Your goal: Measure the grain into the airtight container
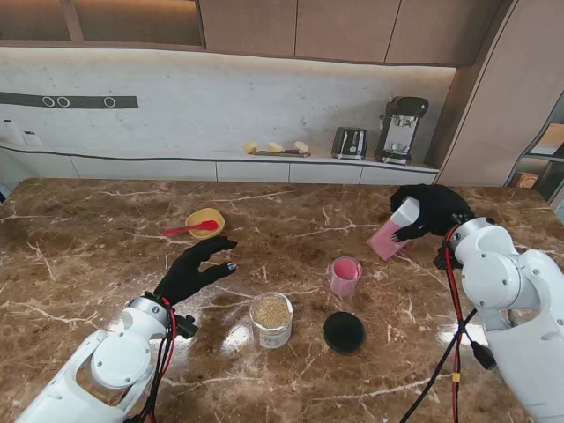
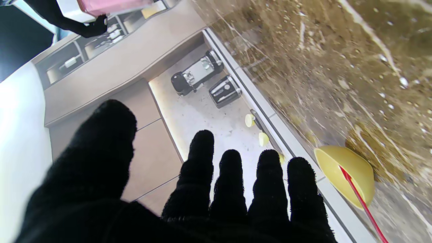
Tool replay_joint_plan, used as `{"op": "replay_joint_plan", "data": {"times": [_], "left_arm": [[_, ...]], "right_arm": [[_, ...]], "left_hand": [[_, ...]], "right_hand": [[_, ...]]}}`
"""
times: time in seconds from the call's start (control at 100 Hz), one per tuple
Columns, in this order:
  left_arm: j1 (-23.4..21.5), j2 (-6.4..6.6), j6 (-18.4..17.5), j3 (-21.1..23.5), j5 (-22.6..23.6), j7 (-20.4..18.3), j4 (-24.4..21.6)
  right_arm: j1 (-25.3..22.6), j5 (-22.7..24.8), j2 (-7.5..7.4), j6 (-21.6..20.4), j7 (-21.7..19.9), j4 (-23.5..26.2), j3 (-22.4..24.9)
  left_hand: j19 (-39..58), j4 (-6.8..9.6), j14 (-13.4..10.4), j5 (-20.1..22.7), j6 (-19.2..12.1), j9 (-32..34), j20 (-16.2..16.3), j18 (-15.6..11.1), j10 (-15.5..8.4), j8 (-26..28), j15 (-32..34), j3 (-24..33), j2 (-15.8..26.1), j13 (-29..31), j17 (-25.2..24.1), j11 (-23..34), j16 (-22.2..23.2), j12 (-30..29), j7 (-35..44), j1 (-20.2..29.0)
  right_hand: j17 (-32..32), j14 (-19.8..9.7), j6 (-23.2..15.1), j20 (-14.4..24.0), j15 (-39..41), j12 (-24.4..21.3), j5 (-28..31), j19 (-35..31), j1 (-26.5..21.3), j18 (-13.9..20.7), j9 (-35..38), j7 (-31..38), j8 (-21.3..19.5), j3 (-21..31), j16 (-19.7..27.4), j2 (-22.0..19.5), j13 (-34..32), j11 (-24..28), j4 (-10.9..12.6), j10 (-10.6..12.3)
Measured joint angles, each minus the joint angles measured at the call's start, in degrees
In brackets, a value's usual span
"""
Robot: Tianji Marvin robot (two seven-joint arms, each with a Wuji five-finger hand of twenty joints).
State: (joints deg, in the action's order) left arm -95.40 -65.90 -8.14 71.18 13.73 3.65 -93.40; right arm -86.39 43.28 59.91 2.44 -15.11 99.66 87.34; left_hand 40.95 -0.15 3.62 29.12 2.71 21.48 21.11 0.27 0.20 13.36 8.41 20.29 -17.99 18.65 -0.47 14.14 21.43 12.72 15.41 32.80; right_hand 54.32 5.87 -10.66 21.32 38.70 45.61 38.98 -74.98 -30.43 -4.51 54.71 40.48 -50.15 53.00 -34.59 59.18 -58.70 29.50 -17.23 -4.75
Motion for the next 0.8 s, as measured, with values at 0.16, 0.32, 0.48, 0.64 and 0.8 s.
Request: {"op": "replay_joint_plan", "data": {"times": [0.16,0.32,0.48,0.64,0.8], "left_arm": [[0.9,0.49,-1.4,0.6,-1.8,-5.6,-0.7],[3.0,1.61,-2.9,0.4,-4.6,-10.6,-1.3],[5.7,2.28,-2.4,-0.4,-5.4,-12.9,-1.6],[8.7,2.77,0.5,-1.5,-8.4,-17.8,-1.5],[10.8,3.15,0.7,-2.9,-9.6,-20.0,-0.8]], "right_arm": [[-2.3,-2.3,0.35,-1.0,1.1,7.3,0.0],[-3.0,-3.0,0.40,-4.4,2.1,11.3,-2.1],[-3.1,-4.7,0.43,-6.3,2.6,12.9,-5.6],[-3.2,-5.7,0.59,-9.4,4.2,13.1,-9.1],[-2.5,-6.9,0.61,-13.0,3.9,12.7,-12.3]], "left_hand": [[-4.7,-0.71,-0.1,-2.9,2.7,-4.3,-2.9,-0.8,0.8,-3.0,-1.4,-2.2,-6.5,-2.8,-0.2,-0.7,-0.8,0.0,-4.1,0.1],[-10.3,-2.15,-0.7,-6.2,4.1,-7.9,-5.7,-1.8,1.3,-4.3,-2.4,-4.0,-10.1,-7.0,-0.3,-1.3,-1.7,-0.5,-7.4,0.0],[-12.7,-2.75,-0.8,-8.9,4.9,-9.4,-6.5,-2.0,1.5,-5.1,-2.8,-4.6,-11.6,-8.3,-0.2,-3.6,-2.2,-1.6,-7.6,0.0],[-15.1,-3.22,-0.9,-11.1,5.1,-9.4,-6.5,-2.0,1.5,-5.1,-3.4,-4.6,-12.8,-9.2,-0.2,-5.9,-2.4,-2.1,-8.3,0.0],[-18.8,-4.21,-1.1,-14.6,5.1,-10.0,-5.9,-2.0,1.6,-4.9,-3.5,-3.3,-14.6,-9.8,-0.2,-7.8,-2.8,-2.2,-8.5,0.0]], "right_hand": [[0.0,0.0,-0.2,0.0,0.0,0.0,0.0,0.0,-0.1,0.0,0.0,0.5,0.5,-0.2,0.0,0.0,0.0,0.0,0.0,-0.1],[0.0,0.0,-0.2,0.0,0.1,0.0,0.4,0.0,-0.1,0.0,0.5,0.6,0.6,-0.2,-0.7,0.0,0.0,0.0,0.0,-0.5],[0.0,0.0,-0.2,0.0,0.1,0.0,0.5,0.0,-0.1,0.0,0.6,0.6,0.6,-0.2,-0.7,0.0,0.0,-0.1,0.0,-0.6],[0.0,0.0,-0.2,0.0,0.1,0.1,0.5,0.0,-0.2,0.0,0.7,0.7,0.6,-0.2,-0.7,0.0,0.0,-0.1,0.0,-0.6],[0.0,0.0,-0.3,0.0,0.1,0.1,0.5,0.0,-0.5,0.0,0.7,1.1,0.6,-0.2,-0.8,0.0,0.0,-0.1,0.0,-0.9]]}}
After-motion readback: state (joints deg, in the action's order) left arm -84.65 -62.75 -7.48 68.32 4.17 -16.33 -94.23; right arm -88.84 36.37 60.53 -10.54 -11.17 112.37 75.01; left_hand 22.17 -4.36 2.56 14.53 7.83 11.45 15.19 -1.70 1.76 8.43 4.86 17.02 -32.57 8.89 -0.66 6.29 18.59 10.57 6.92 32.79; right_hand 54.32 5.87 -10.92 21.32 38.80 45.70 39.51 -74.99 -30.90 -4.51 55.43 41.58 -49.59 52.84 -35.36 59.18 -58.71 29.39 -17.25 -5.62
